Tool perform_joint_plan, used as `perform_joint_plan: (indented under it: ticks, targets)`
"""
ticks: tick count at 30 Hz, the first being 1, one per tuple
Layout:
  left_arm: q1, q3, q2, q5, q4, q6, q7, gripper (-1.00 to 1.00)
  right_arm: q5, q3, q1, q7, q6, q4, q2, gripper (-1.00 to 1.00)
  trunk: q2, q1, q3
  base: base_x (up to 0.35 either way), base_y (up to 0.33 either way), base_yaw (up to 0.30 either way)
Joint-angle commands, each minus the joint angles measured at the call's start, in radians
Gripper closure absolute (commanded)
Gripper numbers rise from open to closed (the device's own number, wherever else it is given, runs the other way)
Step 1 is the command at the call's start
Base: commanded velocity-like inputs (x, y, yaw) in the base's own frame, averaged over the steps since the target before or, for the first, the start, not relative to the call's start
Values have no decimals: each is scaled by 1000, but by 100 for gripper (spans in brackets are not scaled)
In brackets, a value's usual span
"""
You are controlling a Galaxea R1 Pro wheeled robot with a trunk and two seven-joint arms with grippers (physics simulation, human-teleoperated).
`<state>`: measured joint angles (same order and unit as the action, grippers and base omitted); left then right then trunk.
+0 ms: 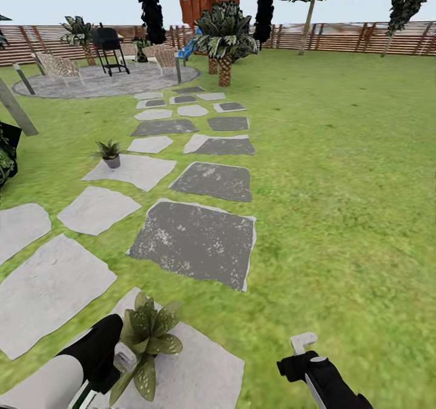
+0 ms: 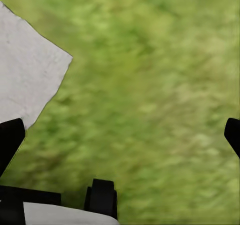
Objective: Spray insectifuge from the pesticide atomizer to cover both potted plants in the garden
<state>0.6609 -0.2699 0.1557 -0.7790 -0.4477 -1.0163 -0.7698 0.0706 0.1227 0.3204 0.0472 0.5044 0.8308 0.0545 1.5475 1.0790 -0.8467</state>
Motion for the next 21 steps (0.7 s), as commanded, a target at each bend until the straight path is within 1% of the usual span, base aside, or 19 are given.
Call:
perform_joint_plan:
  ticks: [1,9,14,21]
  targets:
    - [0,-6,1,-9,-2,-1,-10,100,8,2,0,5,6,2,1,-100,0,0,-1,-163,253,-6]
    - [0,-6,1,-9,-2,-1,-10,100,8,0,0,5,6,2,1,-100,0,0,-1,-179,271,-19]
    - [0,-6,1,-9,-2,-1,-10,100,8,0,0,5,6,2,1,-100,0,0,2,-166,246,-277]
    - [0,-4,0,-9,-2,-1,-10,100,8,1,0,5,6,2,1,-100,0,0,6,-12,17,-297]
